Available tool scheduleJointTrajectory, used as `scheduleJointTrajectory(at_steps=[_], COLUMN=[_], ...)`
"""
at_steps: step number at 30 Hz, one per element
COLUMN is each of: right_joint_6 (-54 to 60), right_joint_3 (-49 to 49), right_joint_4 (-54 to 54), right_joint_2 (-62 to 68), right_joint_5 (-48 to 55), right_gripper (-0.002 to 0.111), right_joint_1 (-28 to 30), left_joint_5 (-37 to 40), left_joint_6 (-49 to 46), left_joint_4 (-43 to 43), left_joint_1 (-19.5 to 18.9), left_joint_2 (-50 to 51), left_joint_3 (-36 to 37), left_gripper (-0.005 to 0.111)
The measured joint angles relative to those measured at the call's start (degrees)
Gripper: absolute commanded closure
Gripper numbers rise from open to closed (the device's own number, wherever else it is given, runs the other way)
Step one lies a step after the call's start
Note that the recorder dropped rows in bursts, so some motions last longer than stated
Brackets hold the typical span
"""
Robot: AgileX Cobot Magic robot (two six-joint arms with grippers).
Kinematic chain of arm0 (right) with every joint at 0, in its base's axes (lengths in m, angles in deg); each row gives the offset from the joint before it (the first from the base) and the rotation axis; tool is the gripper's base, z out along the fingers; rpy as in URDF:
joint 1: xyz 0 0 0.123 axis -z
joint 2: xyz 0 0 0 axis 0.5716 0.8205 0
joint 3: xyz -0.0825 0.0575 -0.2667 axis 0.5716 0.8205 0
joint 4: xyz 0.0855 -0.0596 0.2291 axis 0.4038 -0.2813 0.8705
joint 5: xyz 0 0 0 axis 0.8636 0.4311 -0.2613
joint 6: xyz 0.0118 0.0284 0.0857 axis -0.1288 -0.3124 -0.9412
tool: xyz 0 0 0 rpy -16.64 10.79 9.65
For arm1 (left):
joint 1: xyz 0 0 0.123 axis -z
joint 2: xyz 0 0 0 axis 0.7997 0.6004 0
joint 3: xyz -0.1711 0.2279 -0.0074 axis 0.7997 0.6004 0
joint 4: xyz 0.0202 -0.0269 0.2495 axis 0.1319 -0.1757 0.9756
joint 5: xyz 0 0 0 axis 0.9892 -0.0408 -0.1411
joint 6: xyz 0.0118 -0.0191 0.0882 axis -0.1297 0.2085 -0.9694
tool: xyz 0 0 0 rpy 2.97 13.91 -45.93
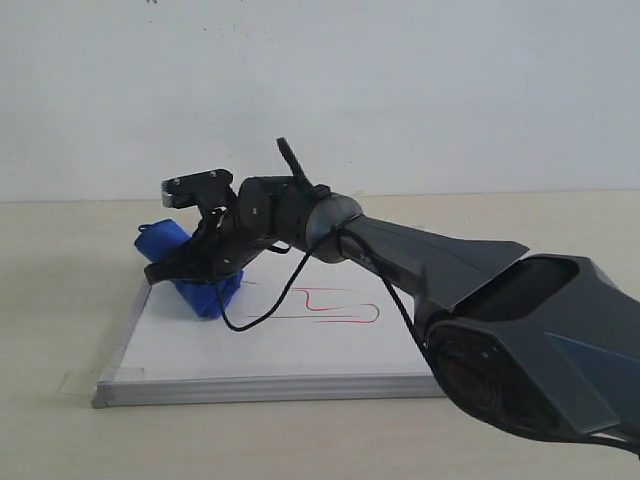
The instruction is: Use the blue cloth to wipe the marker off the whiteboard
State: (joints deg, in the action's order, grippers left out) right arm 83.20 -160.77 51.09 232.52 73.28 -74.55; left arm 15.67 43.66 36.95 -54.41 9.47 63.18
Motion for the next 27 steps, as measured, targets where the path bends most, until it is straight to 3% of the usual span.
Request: scheduleJointTrajectory(at_steps=[5, 10, 14, 19, 27], right_joint_6=[-0.5, -13.0, -15.2, -15.4, 0.5], right_joint_3=[-0.1, -1.1, -1.8, -3.2, -3.4], right_joint_4=[-1.1, -13.7, -17.3, -29.1, -28.5], right_joint_2=[0.0, -0.1, -0.1, -0.1, 0.1], right_joint_5=[0.8, 3.8, 5.5, 9.0, 8.5], right_gripper=[0.109, 0.109, 0.109, 0.109, 0.109], right_joint_1=[-0.4, -1.2, -1.8, -4.8, -6.0], left_joint_5=[0.0, 0.0, 0.0, 0.0, 0.0], left_joint_6=[0.0, 0.0, 0.0, 0.0, 0.0], left_joint_4=[0.0, 0.0, 0.0, 0.0, 0.0], left_joint_1=[0.0, 0.0, 0.0, 0.0, 0.0], left_joint_2=[0.0, 0.0, 0.0, 0.0, 0.0], left_joint_3=[0.0, 0.0, 0.0, 0.0, 0.0], left_gripper=[0.103, 0.103, 0.103, 0.103, 0.103])
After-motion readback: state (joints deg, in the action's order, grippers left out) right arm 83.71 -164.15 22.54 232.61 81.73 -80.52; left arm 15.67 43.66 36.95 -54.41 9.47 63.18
